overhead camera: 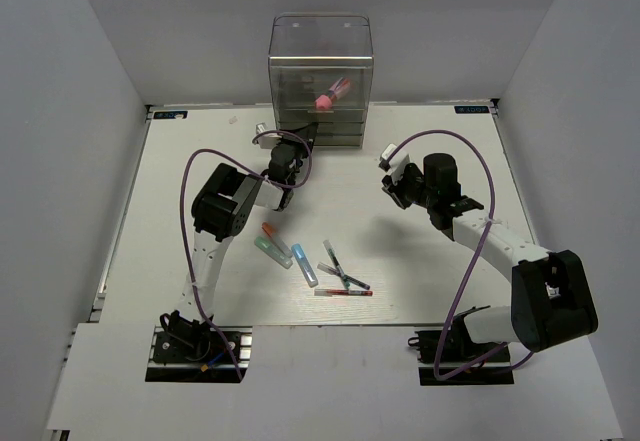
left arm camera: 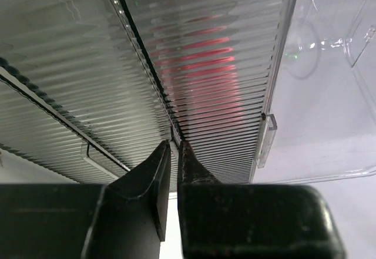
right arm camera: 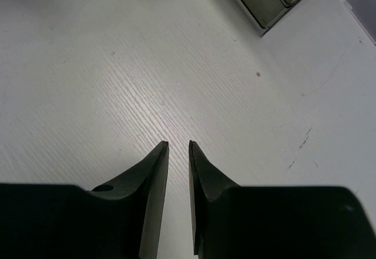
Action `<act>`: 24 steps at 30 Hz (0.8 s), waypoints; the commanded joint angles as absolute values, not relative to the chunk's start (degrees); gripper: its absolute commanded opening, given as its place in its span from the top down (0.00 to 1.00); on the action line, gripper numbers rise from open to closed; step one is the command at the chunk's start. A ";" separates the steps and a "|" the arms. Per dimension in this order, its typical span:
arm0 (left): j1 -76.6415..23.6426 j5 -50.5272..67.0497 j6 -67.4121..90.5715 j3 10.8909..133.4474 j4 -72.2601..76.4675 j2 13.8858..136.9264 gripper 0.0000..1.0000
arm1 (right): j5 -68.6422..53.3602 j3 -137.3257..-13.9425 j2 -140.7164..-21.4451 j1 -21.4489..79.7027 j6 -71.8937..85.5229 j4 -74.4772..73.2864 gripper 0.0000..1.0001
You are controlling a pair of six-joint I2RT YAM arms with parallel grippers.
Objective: Sort the stationery into containers
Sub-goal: Open the drawer at the center of the board.
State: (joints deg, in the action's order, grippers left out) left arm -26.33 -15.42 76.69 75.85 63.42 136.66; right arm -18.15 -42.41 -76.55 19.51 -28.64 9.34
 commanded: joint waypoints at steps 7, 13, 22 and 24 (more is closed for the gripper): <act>-26.45 -15.12 76.11 70.59 67.05 133.60 1.00 | -20.56 -42.54 -76.38 19.25 -28.48 10.11 0.63; -26.98 -14.51 76.11 65.75 70.05 130.96 1.00 | -22.94 -42.28 -76.38 19.60 -28.48 8.62 0.54; -28.12 -12.74 76.11 57.49 73.21 125.96 1.00 | -29.70 -45.70 -78.48 20.03 -26.54 1.33 0.49; -28.65 -12.13 76.11 55.82 73.21 125.16 1.00 | -29.97 -46.93 -79.01 20.39 -26.11 0.09 0.49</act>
